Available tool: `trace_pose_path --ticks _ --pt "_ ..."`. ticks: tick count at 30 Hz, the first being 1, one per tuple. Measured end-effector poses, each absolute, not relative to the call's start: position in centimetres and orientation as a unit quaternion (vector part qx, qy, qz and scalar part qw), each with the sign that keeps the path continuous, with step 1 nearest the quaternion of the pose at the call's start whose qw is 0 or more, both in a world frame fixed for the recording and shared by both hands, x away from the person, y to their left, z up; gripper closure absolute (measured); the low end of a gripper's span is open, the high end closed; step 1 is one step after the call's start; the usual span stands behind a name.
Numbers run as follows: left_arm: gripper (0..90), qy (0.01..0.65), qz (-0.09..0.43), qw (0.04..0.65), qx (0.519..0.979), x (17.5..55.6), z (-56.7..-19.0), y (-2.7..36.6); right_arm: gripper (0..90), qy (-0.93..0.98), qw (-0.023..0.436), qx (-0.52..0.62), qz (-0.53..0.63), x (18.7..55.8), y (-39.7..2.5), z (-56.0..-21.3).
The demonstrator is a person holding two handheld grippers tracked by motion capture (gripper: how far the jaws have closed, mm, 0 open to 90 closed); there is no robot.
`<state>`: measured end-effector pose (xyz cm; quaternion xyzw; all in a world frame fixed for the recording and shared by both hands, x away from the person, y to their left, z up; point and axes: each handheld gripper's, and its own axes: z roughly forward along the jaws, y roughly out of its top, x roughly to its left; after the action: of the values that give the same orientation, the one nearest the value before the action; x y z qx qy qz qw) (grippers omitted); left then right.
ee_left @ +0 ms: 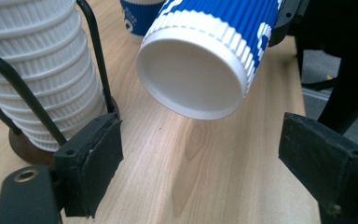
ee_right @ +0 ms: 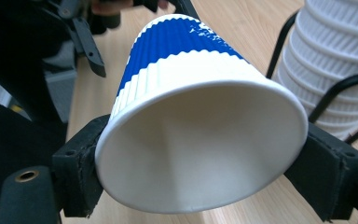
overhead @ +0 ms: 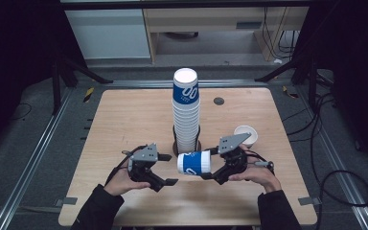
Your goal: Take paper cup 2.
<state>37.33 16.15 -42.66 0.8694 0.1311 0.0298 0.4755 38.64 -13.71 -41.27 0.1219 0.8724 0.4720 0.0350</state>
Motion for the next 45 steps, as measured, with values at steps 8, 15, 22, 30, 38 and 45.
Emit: trace_pose_path --ticks 8,15,22,30,38,45 --pt "11.8 0.124 0.041 0.448 0.885 37.2 -43.3 15.5 15.4 0.889 0.032 0.115 0.441 38.4 -12.4 -41.2" --pt "11.8 0.111 0.043 0.429 0.895 37.0 -43.7 14.9 15.4 0.906 0.034 0.104 0.408 38.1 -11.1 -41.7" --pt "12.1 0.096 0.044 0.407 0.907 36.8 -44.2 14.2 15.4 0.918 0.026 0.088 0.385 37.8 -9.7 -42.4" --pt "17.0 0.086 0.045 0.396 0.913 36.7 -44.5 13.8 15.5 0.916 0.017 0.077 0.393 37.6 -9.0 -42.5" --pt "25.5 0.079 0.039 0.394 0.915 36.6 -44.5 13.7 14.2 0.916 0.016 0.074 0.395 37.6 -9.0 -42.6" --pt "25.9 0.095 0.042 0.410 0.906 37.0 -44.2 14.4 8.2 0.897 0.034 0.077 0.435 37.9 -9.6 -42.0"
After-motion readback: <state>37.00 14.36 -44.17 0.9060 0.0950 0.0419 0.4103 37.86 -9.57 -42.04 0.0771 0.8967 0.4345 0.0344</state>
